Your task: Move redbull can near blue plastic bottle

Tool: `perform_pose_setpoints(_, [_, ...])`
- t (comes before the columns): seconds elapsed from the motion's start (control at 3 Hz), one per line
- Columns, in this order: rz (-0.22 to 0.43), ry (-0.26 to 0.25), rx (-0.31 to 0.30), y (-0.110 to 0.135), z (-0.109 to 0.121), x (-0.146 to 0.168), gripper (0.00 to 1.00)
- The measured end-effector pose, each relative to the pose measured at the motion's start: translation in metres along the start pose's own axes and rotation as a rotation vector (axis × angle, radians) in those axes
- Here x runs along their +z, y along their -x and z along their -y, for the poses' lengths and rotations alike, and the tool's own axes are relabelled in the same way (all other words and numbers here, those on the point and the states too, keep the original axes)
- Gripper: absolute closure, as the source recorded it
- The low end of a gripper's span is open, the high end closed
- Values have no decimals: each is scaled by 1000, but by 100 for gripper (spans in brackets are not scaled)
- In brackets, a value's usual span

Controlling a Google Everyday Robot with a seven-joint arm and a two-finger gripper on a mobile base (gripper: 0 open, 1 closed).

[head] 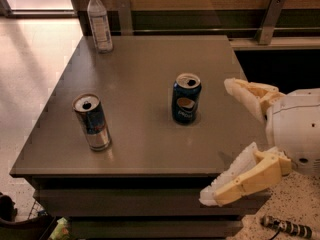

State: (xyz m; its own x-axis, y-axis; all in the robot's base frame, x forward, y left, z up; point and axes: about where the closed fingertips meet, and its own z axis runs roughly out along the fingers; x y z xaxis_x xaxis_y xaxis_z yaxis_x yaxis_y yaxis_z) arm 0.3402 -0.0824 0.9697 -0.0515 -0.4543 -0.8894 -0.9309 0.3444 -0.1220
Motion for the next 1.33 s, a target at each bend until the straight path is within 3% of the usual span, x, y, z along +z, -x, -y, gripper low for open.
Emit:
perform_pose_setpoints(0.33, [0, 0, 0, 0, 0, 0, 0])
perform_pose_setpoints(0.67, [2, 14, 5, -7, -13, 23, 0])
perform_pose_setpoints(1.0, [18, 42, -11, -7, -45, 99, 0])
perform_pose_setpoints(1.33, [29, 52, -18, -5, -57, 130, 0])
